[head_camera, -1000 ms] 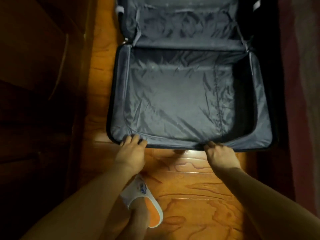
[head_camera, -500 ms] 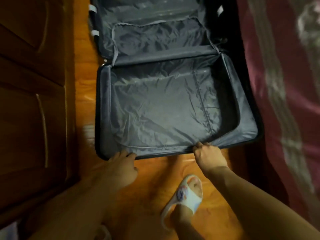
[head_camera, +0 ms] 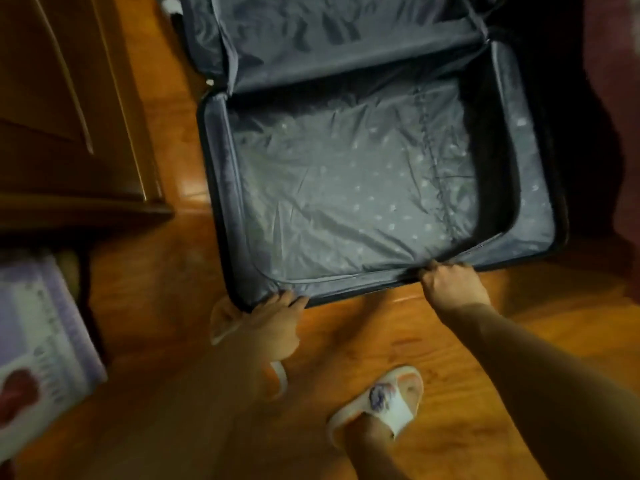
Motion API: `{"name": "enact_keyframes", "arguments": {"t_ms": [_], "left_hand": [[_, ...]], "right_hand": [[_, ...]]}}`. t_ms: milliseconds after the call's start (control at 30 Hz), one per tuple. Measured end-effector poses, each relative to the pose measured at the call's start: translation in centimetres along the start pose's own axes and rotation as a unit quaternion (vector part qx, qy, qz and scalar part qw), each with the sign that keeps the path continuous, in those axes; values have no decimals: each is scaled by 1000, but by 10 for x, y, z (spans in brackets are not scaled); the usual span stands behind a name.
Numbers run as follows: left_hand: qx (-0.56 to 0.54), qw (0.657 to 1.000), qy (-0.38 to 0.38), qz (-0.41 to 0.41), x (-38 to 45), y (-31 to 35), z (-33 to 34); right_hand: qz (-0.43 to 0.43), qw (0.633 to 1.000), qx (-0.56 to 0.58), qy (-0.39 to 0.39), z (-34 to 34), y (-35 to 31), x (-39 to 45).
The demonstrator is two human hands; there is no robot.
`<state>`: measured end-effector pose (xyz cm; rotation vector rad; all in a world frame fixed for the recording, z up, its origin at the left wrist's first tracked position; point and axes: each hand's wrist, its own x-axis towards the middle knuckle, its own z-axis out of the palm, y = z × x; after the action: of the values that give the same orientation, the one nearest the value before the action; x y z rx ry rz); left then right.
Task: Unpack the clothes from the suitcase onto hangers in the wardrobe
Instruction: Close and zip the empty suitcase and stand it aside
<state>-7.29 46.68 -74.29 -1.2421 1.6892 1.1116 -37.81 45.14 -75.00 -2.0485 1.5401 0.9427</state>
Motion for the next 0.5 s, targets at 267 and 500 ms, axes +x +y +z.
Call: {"name": "enact_keyframes", "arguments": {"t_ms": [267,500], "left_hand": [[42,999,-2,2,-26,41,136],[-16,994,54,96,-18,32,131]], "right_hand": [[28,996,5,-87,108,-29,-84],[110,963,219,-113,123,-50,-110]]}}
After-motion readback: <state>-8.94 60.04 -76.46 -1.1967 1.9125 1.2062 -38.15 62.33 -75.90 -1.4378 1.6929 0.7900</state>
